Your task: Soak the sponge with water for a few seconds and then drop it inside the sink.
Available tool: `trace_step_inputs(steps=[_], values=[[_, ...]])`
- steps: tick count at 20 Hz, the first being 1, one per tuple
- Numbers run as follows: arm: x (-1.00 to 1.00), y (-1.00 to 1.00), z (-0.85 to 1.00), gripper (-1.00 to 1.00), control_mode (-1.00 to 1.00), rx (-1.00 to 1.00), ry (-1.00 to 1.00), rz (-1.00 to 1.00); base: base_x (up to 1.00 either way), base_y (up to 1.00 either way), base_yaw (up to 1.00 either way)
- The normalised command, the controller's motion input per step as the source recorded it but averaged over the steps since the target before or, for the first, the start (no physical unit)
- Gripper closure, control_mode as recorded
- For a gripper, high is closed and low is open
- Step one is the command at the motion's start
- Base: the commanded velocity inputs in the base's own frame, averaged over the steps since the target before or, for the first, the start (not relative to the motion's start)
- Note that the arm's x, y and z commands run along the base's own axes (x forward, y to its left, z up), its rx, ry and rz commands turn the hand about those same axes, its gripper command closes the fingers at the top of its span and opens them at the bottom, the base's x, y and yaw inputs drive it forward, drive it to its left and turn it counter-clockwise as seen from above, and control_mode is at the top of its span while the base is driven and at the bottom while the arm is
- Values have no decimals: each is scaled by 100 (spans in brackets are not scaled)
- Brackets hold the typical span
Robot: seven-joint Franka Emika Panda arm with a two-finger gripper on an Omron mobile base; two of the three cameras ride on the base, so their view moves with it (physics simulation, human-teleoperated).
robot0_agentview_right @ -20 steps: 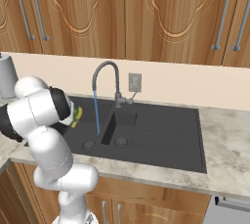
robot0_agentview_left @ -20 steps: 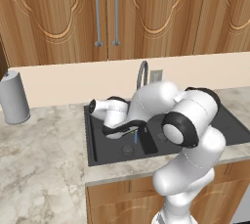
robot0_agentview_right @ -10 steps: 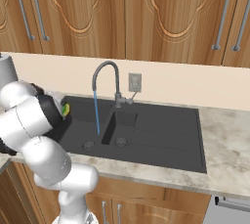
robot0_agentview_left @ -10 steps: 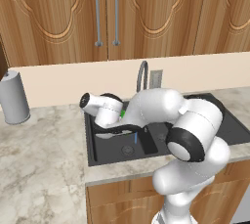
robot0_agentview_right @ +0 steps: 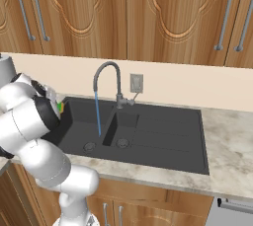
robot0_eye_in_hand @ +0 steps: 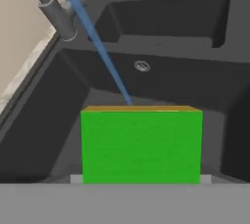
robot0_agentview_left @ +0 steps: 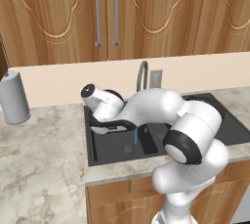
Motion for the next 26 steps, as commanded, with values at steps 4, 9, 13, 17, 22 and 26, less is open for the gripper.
trace_step_inputs(steps=[4,9,13,17,22,26], values=[[19,16,0,100,-100,41,-5,0,0,0,0],[1,8,0,100,-100,37,-10,0,0,0,0],[0,0,1,100,-100,21,-3,0,0,0,0],[0,-7,11,100,-100,2,17,0,0,0,0],[0,-11,24,100,-100,-1,33,0,0,0,0],[0,-11,22,100,-100,-1,29,0,0,0,0]])
